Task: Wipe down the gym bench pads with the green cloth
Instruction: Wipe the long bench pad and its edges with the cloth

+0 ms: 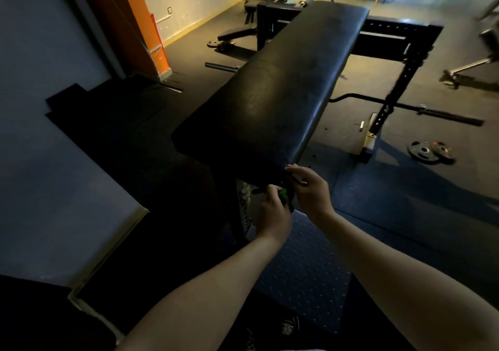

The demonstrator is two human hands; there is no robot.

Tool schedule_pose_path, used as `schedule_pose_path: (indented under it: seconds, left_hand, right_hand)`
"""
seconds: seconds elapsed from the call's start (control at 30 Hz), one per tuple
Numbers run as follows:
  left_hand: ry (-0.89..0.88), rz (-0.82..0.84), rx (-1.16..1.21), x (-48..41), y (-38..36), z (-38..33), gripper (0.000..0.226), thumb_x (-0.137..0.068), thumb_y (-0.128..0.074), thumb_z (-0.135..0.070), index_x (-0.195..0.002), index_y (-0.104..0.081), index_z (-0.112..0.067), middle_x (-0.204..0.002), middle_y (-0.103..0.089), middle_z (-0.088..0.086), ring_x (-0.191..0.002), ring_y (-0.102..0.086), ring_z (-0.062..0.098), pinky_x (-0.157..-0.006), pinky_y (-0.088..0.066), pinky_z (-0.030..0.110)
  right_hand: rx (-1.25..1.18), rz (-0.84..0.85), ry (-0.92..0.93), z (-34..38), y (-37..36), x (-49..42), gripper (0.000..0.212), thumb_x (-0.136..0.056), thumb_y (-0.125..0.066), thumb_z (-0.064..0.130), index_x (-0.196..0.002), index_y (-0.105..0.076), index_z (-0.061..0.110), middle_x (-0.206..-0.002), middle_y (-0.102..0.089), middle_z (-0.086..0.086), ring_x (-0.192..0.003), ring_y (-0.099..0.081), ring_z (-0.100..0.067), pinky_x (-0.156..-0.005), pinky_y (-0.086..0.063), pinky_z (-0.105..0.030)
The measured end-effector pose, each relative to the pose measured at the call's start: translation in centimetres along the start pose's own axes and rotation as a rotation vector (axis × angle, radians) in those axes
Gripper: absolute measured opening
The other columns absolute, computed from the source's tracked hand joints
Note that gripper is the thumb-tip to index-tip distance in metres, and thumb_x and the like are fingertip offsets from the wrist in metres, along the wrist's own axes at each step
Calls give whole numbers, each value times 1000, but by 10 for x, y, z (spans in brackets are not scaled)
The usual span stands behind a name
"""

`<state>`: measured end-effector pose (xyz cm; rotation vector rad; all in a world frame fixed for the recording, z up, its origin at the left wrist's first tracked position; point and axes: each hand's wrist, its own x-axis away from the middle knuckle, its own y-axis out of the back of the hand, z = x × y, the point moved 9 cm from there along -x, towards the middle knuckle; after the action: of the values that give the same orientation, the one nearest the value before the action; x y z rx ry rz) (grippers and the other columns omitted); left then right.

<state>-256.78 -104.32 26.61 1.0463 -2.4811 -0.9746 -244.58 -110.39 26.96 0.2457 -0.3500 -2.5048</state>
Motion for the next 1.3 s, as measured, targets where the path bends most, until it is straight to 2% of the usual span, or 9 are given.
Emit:
schedule_pose_path:
  seconds: [0.07,0.3,0.57,0.63,0.73,0.83,0.97,1.17,1.3]
  left_hand:
    - [-87,73,-15,2,1,0,23,-101,-52,-18,-123,-46,-19,-108,-56,2,-96,-56,17,-73,-47,26]
    - [-363,166,-164,-15,8,-23,54,-94,-64,-22,-135,-30,-28,-137,-50,14,-123,-54,31,-94,-52,46]
    - [-292,366,-181,-56,-1,-32,101,-86,-67,-5,-155,-4,-42,-162,-19,8,-150,-10,37,-121,-17,51]
    - [-277,398,-92,-68,-5,-30,116,-79,-77,-16,-154,6,-48,-164,-12,7,-148,-9,36,-119,-22,51]
    - [-295,430,-96,-81,-7,-22,130,-75,-84,-44,-155,18,-38,-166,15,2,-152,12,22,-122,1,47]
    - [-324,417,-377,-90,-12,-8,120,-86,-70,-51,-155,24,-23,-164,26,2,-150,25,24,-118,16,38]
    - [-389,350,-585,-91,-20,-8,102,-95,-56,-46,-156,20,-14,-164,24,5,-151,23,24,-118,16,38]
    - [-380,392,-582,-95,-23,-3,105,-92,-61,-41,-157,17,-17,-164,24,3,-150,23,23,-121,13,40]
    - [-400,415,-556,-97,-25,-2,107,-88,-64,-35,-158,16,-17,-165,23,3,-151,23,23,-122,11,41]
  right_hand:
    - [-88,-15,-110,-7,0,9,22,-95,-64,17,-117,-67,16,-113,-64,-5,-103,-66,-16,-79,-58,-23]
    - [-477,-56,-379,-11,-25,38,25,-104,-44,34,-127,-44,23,-116,-56,-10,-103,-62,-29,-88,-52,-62]
    - [-647,-59,-436,-6,-24,26,25,-98,-55,9,-120,-52,20,-121,-61,-22,-103,-67,-35,-81,-57,-51]
    - [-511,-165,-407,-6,-6,16,23,-97,-51,1,-109,-56,19,-117,-62,-21,-96,-68,-31,-68,-60,-42]
    - [-400,-417,-403,-15,31,-3,27,-98,-45,2,-110,-54,24,-116,-58,-7,-99,-63,-23,-69,-59,-36]
    - [-312,-468,-380,-27,46,-34,24,-97,-53,12,-111,-54,31,-122,-57,-8,-110,-60,-26,-89,-57,-49]
    - [-340,-231,-454,-45,-3,-54,36,-93,-61,22,-126,-52,32,-129,-45,-4,-113,-55,-26,-94,-54,-51]
    - [-496,-328,-512,-48,-10,-42,22,-97,-40,12,-108,-56,24,-97,-60,-9,-75,-57,-19,-50,-44,-26]
    - [-501,-307,-476,-38,-14,-24,21,-92,-42,8,-86,-61,14,-75,-57,-4,-66,-53,-18,-53,-43,-29]
